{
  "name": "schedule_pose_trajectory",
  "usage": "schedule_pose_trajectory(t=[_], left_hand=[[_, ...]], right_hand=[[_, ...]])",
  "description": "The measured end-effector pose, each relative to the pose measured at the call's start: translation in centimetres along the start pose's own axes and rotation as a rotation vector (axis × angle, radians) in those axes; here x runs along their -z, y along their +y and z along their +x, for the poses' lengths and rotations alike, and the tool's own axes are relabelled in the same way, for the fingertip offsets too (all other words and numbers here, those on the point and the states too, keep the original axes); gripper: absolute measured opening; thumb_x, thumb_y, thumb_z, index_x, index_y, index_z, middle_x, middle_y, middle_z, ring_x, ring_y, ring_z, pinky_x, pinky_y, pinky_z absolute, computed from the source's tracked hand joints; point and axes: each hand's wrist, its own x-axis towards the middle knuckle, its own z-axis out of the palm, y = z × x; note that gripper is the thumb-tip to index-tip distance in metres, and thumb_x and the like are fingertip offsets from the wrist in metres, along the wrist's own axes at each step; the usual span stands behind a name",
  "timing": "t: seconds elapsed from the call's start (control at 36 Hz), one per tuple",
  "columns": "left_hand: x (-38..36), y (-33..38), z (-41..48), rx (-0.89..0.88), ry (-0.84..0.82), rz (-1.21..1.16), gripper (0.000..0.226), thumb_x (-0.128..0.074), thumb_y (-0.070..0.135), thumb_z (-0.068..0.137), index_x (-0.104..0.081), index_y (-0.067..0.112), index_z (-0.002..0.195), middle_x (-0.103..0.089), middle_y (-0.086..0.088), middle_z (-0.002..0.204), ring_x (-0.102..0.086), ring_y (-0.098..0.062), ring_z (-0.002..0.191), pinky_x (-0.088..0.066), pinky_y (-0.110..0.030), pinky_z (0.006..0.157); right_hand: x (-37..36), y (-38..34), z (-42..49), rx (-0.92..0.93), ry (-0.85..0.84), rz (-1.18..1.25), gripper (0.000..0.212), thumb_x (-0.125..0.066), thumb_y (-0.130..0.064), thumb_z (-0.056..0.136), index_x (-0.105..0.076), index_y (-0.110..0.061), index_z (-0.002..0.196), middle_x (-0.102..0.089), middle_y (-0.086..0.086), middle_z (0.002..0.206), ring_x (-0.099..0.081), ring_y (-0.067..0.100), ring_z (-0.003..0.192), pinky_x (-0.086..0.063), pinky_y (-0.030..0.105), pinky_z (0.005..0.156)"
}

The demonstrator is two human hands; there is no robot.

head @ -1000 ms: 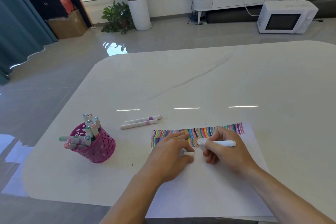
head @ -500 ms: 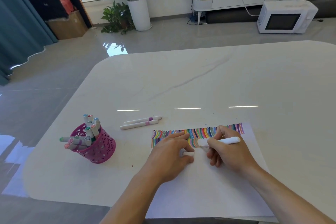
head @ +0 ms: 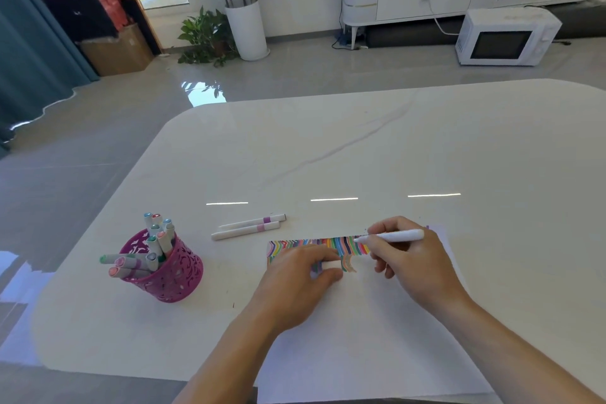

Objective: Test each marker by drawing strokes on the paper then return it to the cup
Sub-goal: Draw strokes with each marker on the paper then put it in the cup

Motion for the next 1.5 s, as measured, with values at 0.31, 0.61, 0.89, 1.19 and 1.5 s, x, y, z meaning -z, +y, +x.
schedule_pose_trajectory(t=[0.31,0.61,0.89,1.19,1.5], left_hand=[[0.3,0.5,0.0,-0.014,0.109,-0.207,0.017,-0.057,0.030,0.099,-0.071,0.040,0.103,-0.067,0.017,0.074,-0.062,-0.002,0.074,-0.043,-0.011,0.064],[0.5,1.2,-0.1,0.060,0.032,-0.371,0.024,-0.059,0.015,0.099,-0.072,0.029,0.112,-0.072,0.009,0.079,-0.067,-0.004,0.080,-0.052,-0.025,0.082],[0.6,1.4,0.0,0.045,0.014,-0.359,0.023,-0.054,0.015,0.101,-0.071,0.025,0.111,-0.073,0.005,0.083,-0.068,-0.007,0.081,-0.053,-0.031,0.086],[0.5,1.6,-0.1,0.028,0.002,-0.404,0.020,-0.052,0.020,0.103,-0.070,0.027,0.096,-0.070,0.008,0.079,-0.064,-0.006,0.074,-0.053,-0.027,0.075],[0.9,1.6,-0.3,0.007,0.059,-0.347,0.021,-0.053,0.018,0.102,-0.073,0.022,0.100,-0.063,0.007,0.071,-0.057,0.000,0.064,-0.050,-0.028,0.071]], right_hand=[[0.1,-0.9,0.2,0.053,0.017,0.214,0.017,-0.058,-0.015,0.102,-0.064,-0.007,0.088,-0.074,0.013,0.073,-0.069,0.024,0.063,-0.053,0.027,0.053],[0.1,-1.0,0.0,0.111,-0.034,0.276,0.019,-0.064,-0.025,0.090,-0.060,-0.007,0.084,-0.066,0.010,0.063,-0.060,0.024,0.054,-0.049,0.028,0.050],[0.0,-0.9,0.1,0.091,-0.033,0.264,0.018,-0.063,-0.025,0.087,-0.060,-0.007,0.083,-0.066,0.008,0.063,-0.061,0.023,0.054,-0.048,0.026,0.050],[-0.5,-0.7,-0.3,0.098,-0.104,0.208,0.014,-0.067,-0.013,0.099,-0.067,-0.004,0.088,-0.073,0.013,0.073,-0.070,0.029,0.062,-0.052,0.029,0.052],[-0.9,-0.6,-0.3,0.042,-0.119,0.301,0.015,-0.067,-0.012,0.098,-0.068,0.002,0.092,-0.075,0.019,0.077,-0.073,0.030,0.067,-0.058,0.028,0.061]])
